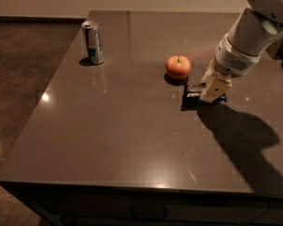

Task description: Move rxbar chocolate near apple

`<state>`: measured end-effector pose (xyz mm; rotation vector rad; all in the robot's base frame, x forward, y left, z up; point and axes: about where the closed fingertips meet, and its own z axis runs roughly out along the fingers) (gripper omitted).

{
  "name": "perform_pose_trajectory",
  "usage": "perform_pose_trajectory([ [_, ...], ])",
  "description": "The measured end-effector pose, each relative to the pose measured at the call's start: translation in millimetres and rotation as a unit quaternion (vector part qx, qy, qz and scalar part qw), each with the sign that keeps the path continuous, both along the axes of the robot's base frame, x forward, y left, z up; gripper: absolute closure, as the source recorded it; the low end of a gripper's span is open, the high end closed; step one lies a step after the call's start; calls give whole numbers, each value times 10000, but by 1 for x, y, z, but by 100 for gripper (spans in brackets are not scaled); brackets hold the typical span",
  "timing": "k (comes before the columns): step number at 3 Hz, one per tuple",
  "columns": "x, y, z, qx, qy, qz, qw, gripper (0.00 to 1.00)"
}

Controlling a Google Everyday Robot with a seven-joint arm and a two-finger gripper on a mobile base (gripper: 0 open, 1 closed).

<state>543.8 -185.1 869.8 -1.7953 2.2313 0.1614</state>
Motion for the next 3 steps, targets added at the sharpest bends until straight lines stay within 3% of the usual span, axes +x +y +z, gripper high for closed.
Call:
perform_pose_trajectory([
  [1,9,6,-8,60,26,-26,10000,100],
  [3,25,16,-16,96,34,-99,9999,54],
])
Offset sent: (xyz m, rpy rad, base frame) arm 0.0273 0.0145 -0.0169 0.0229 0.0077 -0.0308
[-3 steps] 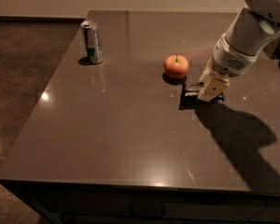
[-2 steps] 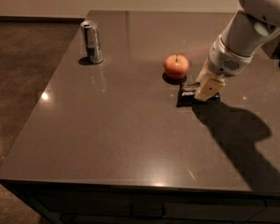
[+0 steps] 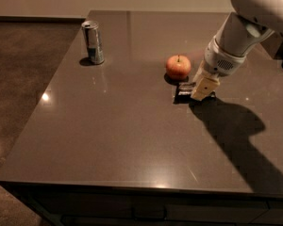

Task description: Move rxbar chocolate near apple

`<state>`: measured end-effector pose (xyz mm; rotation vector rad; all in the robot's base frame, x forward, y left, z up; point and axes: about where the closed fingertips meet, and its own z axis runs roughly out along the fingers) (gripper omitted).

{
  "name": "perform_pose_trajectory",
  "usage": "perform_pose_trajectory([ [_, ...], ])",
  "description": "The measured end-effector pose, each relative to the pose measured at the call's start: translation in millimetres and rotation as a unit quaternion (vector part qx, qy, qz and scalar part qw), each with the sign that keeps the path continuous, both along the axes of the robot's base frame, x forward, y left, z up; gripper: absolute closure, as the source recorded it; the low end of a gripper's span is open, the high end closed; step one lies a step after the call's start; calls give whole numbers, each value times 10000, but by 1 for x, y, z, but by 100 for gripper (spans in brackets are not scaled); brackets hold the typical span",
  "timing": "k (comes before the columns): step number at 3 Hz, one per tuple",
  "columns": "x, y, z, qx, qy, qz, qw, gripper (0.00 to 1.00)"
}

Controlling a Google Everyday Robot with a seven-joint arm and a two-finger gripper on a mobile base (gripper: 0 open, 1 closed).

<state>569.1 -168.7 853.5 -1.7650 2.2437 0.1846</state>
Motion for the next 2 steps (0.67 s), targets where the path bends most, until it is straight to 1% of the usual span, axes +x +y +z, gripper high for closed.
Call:
perform_pose_trajectory([
  [2,1,2,-3,3,8,10,10000,8],
])
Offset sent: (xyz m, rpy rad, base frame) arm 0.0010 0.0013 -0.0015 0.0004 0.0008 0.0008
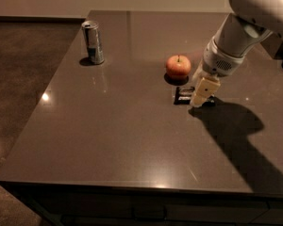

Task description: Move rxbar chocolate near apple

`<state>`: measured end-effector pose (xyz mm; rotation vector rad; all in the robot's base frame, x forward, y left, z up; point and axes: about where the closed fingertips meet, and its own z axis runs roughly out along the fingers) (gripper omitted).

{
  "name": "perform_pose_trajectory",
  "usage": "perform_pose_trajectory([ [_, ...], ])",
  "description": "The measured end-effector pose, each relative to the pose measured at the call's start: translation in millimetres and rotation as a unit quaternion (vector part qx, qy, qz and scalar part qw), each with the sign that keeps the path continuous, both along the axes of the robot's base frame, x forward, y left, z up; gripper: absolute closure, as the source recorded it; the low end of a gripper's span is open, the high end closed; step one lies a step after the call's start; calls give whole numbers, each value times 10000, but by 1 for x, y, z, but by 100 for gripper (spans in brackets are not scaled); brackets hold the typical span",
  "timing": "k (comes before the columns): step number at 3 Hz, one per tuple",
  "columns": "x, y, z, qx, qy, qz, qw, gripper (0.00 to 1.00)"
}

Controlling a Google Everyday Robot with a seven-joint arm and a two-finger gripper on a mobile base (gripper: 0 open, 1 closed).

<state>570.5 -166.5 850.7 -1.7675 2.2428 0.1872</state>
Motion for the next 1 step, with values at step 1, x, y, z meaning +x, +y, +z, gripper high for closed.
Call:
perform_pose_trajectory([
  [1,0,1,-1,1,3,5,10000,0],
])
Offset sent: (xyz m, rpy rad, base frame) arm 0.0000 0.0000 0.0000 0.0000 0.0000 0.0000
